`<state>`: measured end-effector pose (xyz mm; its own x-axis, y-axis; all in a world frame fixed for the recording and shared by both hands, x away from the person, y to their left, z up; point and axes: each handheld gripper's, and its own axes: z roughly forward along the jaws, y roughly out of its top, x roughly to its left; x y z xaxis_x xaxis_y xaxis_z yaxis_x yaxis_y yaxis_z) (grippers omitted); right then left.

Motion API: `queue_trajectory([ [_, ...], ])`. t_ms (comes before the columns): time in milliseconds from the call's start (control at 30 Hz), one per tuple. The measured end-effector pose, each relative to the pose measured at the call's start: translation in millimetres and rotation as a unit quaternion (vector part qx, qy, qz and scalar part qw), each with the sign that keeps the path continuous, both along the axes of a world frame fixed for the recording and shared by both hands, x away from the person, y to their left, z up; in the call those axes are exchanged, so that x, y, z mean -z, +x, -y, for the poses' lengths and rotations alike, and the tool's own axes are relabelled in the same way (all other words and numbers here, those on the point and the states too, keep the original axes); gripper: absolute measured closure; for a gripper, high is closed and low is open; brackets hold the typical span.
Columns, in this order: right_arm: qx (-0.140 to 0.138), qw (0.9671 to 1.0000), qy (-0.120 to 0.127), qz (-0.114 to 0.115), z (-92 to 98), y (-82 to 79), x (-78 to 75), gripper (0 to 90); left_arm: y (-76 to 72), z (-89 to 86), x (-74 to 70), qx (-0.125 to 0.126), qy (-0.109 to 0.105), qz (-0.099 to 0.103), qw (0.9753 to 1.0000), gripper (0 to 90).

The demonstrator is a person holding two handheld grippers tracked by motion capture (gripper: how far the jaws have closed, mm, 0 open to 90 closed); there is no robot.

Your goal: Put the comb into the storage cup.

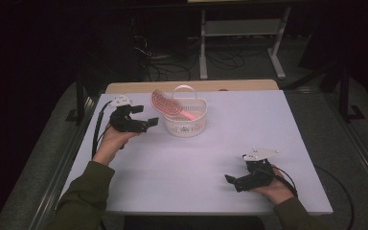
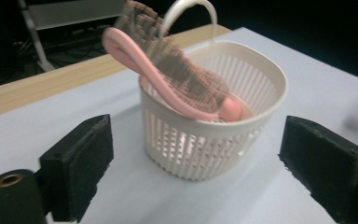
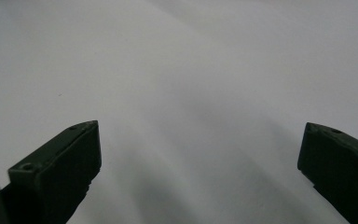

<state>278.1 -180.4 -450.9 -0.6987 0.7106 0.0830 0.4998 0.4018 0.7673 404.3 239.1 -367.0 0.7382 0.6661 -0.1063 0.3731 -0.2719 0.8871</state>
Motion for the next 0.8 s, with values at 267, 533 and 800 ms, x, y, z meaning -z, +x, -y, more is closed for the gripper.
queue_trajectory([
  [267, 0.002, 1.0000, 0.000, 0.001, 0.6, -0.1, -0.2, 0.0, -13.7, 5.9, 3.9, 0.023, 0.026, 0.000, 0.9994, 3.2],
  [533, 0.003, 1.0000, 0.000, 0.003, 1.9, -0.3, -1.0, 0.0, -28.2, 4.0, 14.6, 0.036, 0.029, -0.008, 0.9989, 1.0],
  [800, 0.003, 1.0000, -0.001, 0.004, 2.1, -0.3, -1.1, 0.0, -46.8, 0.5, 25.9, 0.048, 0.043, -0.015, 0.9978, 1.0],
])
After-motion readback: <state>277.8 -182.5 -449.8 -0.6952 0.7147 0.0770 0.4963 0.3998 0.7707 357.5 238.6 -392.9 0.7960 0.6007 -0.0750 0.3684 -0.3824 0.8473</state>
